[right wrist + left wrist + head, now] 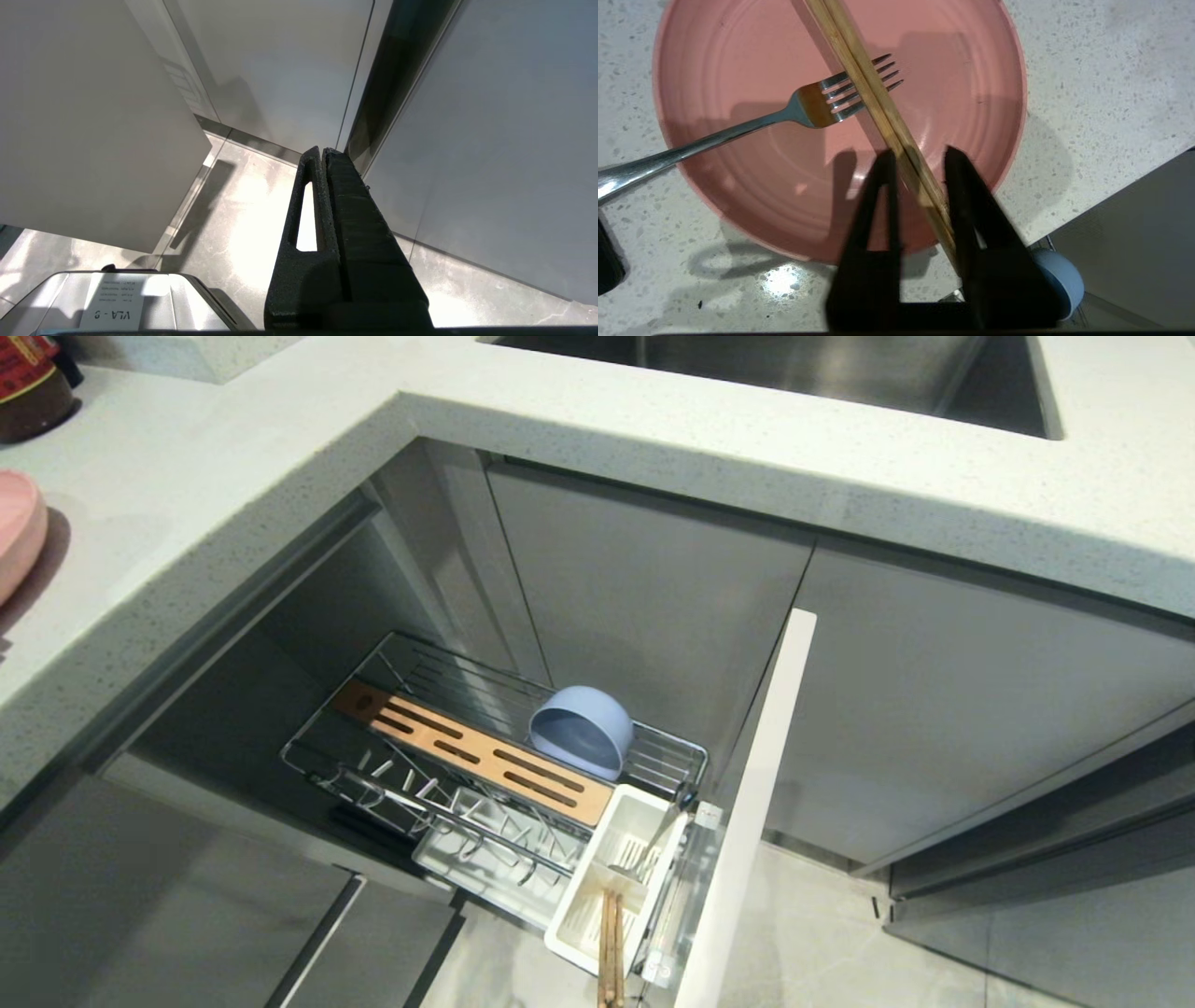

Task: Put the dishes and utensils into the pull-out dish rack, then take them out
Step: Pick up the chopsticks and place it in the cupboard

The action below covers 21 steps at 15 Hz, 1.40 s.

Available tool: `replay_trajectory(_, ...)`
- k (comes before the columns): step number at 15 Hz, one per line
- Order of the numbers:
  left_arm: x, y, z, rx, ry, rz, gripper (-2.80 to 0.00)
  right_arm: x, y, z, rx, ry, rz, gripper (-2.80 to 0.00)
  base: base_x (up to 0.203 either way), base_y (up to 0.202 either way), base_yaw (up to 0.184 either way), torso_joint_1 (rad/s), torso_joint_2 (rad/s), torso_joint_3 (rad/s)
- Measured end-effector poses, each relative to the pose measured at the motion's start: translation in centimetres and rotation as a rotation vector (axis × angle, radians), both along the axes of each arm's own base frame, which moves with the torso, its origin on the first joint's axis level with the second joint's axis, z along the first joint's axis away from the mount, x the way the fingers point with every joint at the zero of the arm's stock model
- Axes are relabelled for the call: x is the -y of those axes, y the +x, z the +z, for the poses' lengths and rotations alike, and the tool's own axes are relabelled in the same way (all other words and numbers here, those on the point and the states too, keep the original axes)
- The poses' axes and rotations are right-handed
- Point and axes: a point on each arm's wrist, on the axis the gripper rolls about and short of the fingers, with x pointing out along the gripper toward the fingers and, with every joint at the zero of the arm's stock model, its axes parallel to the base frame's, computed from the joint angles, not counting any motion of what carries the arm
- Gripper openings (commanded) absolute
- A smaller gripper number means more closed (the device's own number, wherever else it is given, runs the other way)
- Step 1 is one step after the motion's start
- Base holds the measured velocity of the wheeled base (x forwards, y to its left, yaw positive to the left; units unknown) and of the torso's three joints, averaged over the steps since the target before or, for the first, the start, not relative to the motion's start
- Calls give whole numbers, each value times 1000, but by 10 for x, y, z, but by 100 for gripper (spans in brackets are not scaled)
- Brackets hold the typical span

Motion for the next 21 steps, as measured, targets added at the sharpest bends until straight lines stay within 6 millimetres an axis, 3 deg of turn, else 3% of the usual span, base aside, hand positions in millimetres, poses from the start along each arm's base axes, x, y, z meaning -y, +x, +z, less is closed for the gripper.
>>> replay_trajectory(6,0,2,1,33,-64,46,0,0,0,0,0,0,0,-280,0,0,0,0,0,0)
replay_trajectory(21,-1,43,-16,-68,-110,74,0,0,0,0,0,0,0,-280,0,0,0,0,0,0)
